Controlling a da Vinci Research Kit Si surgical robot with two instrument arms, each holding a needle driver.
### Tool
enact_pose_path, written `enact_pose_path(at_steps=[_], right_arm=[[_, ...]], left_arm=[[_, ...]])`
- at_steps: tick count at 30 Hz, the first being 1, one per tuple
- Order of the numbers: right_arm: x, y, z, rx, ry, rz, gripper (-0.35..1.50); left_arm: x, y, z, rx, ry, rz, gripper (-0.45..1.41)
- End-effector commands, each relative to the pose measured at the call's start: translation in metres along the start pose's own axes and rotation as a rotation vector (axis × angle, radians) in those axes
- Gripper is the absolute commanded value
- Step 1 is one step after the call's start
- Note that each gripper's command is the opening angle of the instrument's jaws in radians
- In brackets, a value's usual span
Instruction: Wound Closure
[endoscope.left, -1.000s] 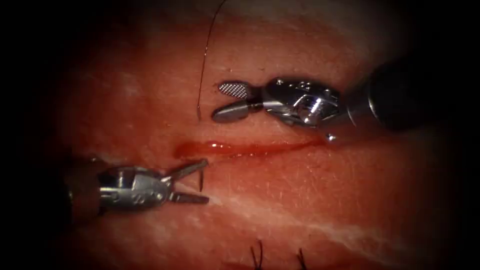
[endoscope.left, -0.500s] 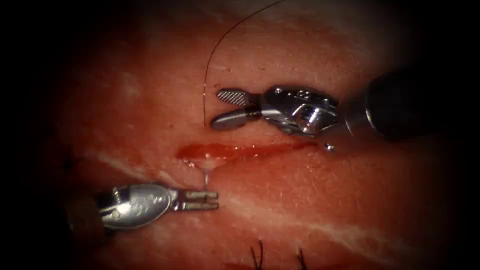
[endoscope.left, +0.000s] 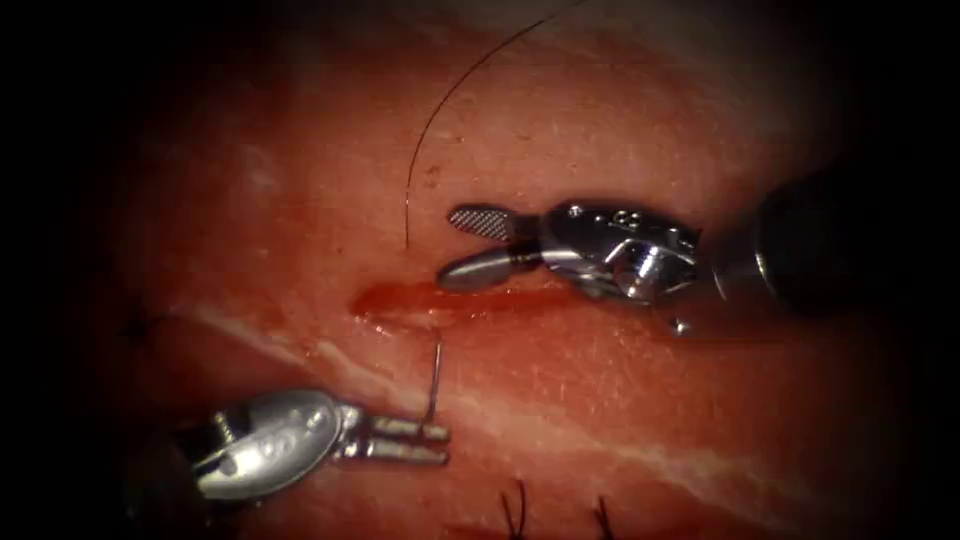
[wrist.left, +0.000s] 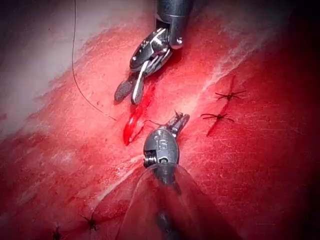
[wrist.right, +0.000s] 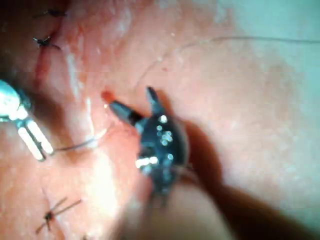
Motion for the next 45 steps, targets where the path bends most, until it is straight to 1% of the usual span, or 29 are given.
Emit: enact_pose_path(at_steps=[1, 2, 4, 5, 6, 7, 9, 10, 12, 13, 14, 15, 16, 17, 18, 20, 21, 24, 26, 27, 29, 30, 32, 33, 34, 35, 38, 41, 45], right_arm=[[-0.0012, -0.0004, 0.0002, 0.002, -0.003, 0.004, 0.67], [-0.0014, -0.0005, -0.0003, 0.004, 0.001, 0.003, 0.84], [-0.0016, -0.0004, -0.0008, 0.009, 0.014, -0.009, 1.09], [-0.0016, -0.0004, -0.0008, 0.009, 0.014, -0.009, 1.09], [-0.0017, -0.0004, -0.0013, 0.014, 0.022, -0.016, 1.18], [-0.002, -0.0005, -0.0019, 0.019, 0.026, -0.018, 1.19], [-0.0022, -0.0006, -0.0024, 0.02, 0.031, -0.025, 1.19], [-0.0024, -0.001, -0.0031, 0.022, 0.032, -0.02, 1.03], [-0.0023, -0.0013, -0.0033, 0.025, 0.031, 0.01, 0.99], [-0.0022, -0.0016, -0.0034, 0.026, 0.034, 0.03, 0.88], [-0.0022, -0.0016, -0.0034, 0.026, 0.034, 0.03, 0.88], [-0.002, -0.0019, -0.0035, 0.028, 0.043, 0.079, 0.74], [-0.002, -0.0019, -0.0035, 0.028, 0.043, 0.079, 0.74], [-0.0019, -0.002, -0.0035, 0.03, 0.048, 0.105, 0.59], [-0.0016, -0.0022, -0.0036, 0.032, 0.051, 0.131, 0.44], [-0.0015, -0.0022, -0.0036, 0.032, 0.051, 0.132, 0.42], [-0.0011, -0.0023, -0.0038, 0.034, 0.054, 0.148, 0.39], [-0.0006, -0.0024, -0.0041, 0.036, 0.068, 0.202, 0.29], [-0.0001, -0.0025, -0.0041, 0.042, 0.082, 0.278, 0.14], [-0.0001, -0.0025, -0.0041, 0.042, 0.082, 0.278, 0.14], [0.0004, -0.0027, -0.004, 0.061, 0.1, 0.355, 0.1], [0.0008, -0.0029, -0.0038, 0.068, 0.102, 0.381, 0.12], [0.001, -0.003, -0.0036, 0.07, 0.102, 0.394, 0.14], [0.0013, -0.0032, -0.0032, 0.073, 0.103, 0.426, 0.15], [0.0013, -0.0032, -0.0032, 0.073, 0.103, 0.426, 0.15], [0.0015, -0.0034, -0.0026, 0.074, 0.104, 0.462, 0.29], [0.0017, -0.0034, -0.0021, 0.082, 0.103, 0.498, 0.66], [0.0018, -0.0036, -0.0018, 0.103, 0.11, 0.527, 0.81], [0.0019, -0.004, -0.0014, 0.125, 0.119, 0.561, 0.79]], left_arm=[[-0.0008, 0.0002, 0.0008, -0.005, -0.004, 0.002, -0.45], [-0.0005, 0.0003, 0.0007, 0.014, -0.012, 0.053, -0.45], [0.0, 0.0003, 0.0005, 0.029, -0.015, 0.09, -0.45], [0.0, 0.0003, 0.0005, 0.029, -0.015, 0.09, -0.45], [0.0006, 0.0003, 0.0003, 0.052, -0.019, 0.144, -0.45], [0.0016, 0.0001, 0.0, 0.08, -0.027, 0.212, -0.45], [0.0025, -0.0002, -0.0003, 0.101, -0.035, 0.273, -0.45], [0.0041, -0.0007, -0.0009, 0.133, -0.053, 0.368, -0.45], [0.0053, -0.0014, -0.0012, 0.156, -0.057, 0.43, -0.45], [0.0063, -0.0021, -0.0016, 0.18, -0.046, 0.479, -0.45], [0.0063, -0.0021, -0.0016, 0.18, -0.046, 0.479, -0.45], [0.0073, -0.0029, -0.0018, 0.205, -0.034, 0.501, -0.45], [0.0073, -0.0029, -0.0018, 0.205, -0.034, 0.501, -0.45], [0.0078, -0.0033, -0.002, 0.215, -0.03, 0.518, -0.45], [0.0089, -0.004, -0.0022, 0.242, -0.031, 0.539, -0.45], [0.0093, -0.0042, -0.0023, 0.249, -0.033, 0.546, -0.45], [0.0097, -0.0045, -0.0024, 0.266, -0.031, 0.557, -0.45], [0.0092, -0.0042, -0.0022, 0.278, -0.039, 0.559, -0.45], [0.0084, -0.0038, -0.0019, 0.287, -0.045, 0.566, -0.45], [0.0084, -0.0038, -0.0019, 0.287, -0.045, 0.566, -0.45], [0.0068, -0.0032, -0.0012, 0.292, -0.048, 0.58, -0.45], [0.0059, -0.003, -0.0008, 0.292, -0.048, 0.588, -0.45], [0.0054, -0.0029, -0.0007, 0.292, -0.048, 0.592, -0.45], [0.0042, -0.0026, -0.0001, 0.294, -0.046, 0.602, -0.45], [0.0042, -0.0026, -0.0001, 0.294, -0.046, 0.602, -0.45], [0.0036, -0.0025, 0.0003, 0.291, -0.048, 0.609, -0.45], [0.0032, -0.0025, 0.0004, 0.292, -0.049, 0.611, -0.45], [0.0031, -0.0026, 0.0005, 0.292, -0.05, 0.624, -0.45], [0.003, -0.0026, 0.0005, 0.293, -0.051, 0.63, -0.45]])
